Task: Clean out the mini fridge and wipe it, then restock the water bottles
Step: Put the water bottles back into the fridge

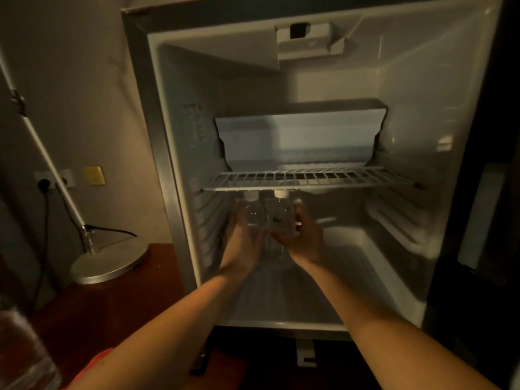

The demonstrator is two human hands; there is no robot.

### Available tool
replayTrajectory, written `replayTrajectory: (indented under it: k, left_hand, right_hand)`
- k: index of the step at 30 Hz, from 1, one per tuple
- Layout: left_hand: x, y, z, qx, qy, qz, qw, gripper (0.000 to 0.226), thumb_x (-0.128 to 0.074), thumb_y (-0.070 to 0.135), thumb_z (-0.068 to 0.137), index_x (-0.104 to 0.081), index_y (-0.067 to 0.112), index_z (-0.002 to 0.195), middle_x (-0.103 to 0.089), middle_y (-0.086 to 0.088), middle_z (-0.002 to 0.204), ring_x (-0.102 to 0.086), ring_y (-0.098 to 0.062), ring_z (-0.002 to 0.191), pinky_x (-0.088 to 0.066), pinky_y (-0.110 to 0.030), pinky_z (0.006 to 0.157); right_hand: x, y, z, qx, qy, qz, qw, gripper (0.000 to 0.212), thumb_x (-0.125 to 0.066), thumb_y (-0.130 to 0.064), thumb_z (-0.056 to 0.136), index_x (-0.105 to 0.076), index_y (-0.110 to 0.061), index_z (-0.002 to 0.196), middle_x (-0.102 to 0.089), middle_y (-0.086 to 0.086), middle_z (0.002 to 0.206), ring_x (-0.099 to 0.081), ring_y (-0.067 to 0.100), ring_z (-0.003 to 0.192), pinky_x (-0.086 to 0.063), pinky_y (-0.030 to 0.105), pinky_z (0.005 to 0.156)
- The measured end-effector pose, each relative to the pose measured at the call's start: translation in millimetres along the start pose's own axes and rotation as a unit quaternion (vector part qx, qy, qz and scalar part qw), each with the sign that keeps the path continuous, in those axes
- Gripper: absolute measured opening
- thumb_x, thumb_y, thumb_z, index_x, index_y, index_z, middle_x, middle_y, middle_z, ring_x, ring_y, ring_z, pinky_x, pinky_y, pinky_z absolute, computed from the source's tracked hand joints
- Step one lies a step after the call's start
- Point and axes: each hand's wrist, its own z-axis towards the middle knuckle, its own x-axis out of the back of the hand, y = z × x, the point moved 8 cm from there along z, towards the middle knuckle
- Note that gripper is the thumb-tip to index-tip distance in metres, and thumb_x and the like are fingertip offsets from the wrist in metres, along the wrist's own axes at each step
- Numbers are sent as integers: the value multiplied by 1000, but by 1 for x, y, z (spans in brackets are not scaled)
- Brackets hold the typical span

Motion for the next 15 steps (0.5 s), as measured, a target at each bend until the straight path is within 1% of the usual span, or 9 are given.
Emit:
replayTrajectory:
  k: [2,3,5,7,9,10,11,13,15]
  left_hand:
    - [-2,-7,5,4,11,6,1000,72,-68,20,92,-28,12,151,-59,10,118,-50,12,105,-43,-23,101]
    - [-1,-8,6,5,19,8,1000,71,-68,21,92,-30,16,150,-59,9,120,-50,11,104,-44,-25,101]
    - [-2,-8,6,4,19,-5,1000,63,-65,17,94,-35,30,148,-60,20,110,-54,14,101,-47,-26,99]
    - [-5,-6,-2,32,-11,-32,999,57,-58,10,98,-43,46,139,-64,19,106,-59,8,101,-45,-26,101]
    - [-5,0,-15,50,-50,-16,997,47,-54,16,100,-40,38,139,-61,12,108,-58,7,98,-42,-30,102]
    - [-3,1,-22,53,-56,-2,997,49,-54,25,101,-34,31,145,-61,12,113,-57,7,98,-43,-30,97]
    - [1,0,-28,59,-61,22,996,60,-54,32,100,-25,25,152,-61,5,123,-60,-2,105,-44,-31,93]
    - [12,-4,-42,87,-78,101,988,72,-54,39,97,-18,19,155,-52,-11,142,-57,-31,121,-44,-39,96]
    - [23,-4,-63,111,-106,151,976,68,-55,40,95,-26,16,151,-48,-17,144,-53,-39,123,-46,-44,97]
  right_hand:
    - [-4,0,4,3,-1,-10,1000,48,-88,-38,64,-54,-44,98,-66,-21,84,-65,-3,76,-52,18,65]
    - [-6,1,5,-2,-8,-16,1000,50,-87,-40,65,-53,-44,101,-65,-21,85,-65,-2,78,-52,18,66]
    - [-9,2,4,-15,-26,-23,999,50,-86,-43,67,-53,-41,104,-64,-18,89,-66,6,84,-53,25,69]
    - [-10,4,1,-28,-40,-28,998,50,-85,-44,68,-55,-32,106,-64,-14,95,-66,13,90,-51,28,72]
    - [-7,-2,-8,-32,-61,-56,996,63,-84,-45,68,-55,-24,120,-63,-11,105,-61,8,95,-44,22,72]
    - [-4,-6,-15,-37,-67,-74,994,68,-84,-38,71,-53,-19,129,-62,-9,109,-58,7,96,-38,17,70]
    - [1,-8,-22,-44,-71,-83,993,69,-83,-28,75,-50,-14,133,-61,-5,110,-57,10,97,-32,11,68]
    - [10,-16,-40,-60,-94,-98,989,63,-79,-19,79,-50,-12,134,-61,2,116,-58,19,104,-29,8,69]
    - [10,-30,-61,-51,-159,-146,975,50,-75,-24,81,-56,-18,127,-63,2,118,-60,20,109,-38,15,78]
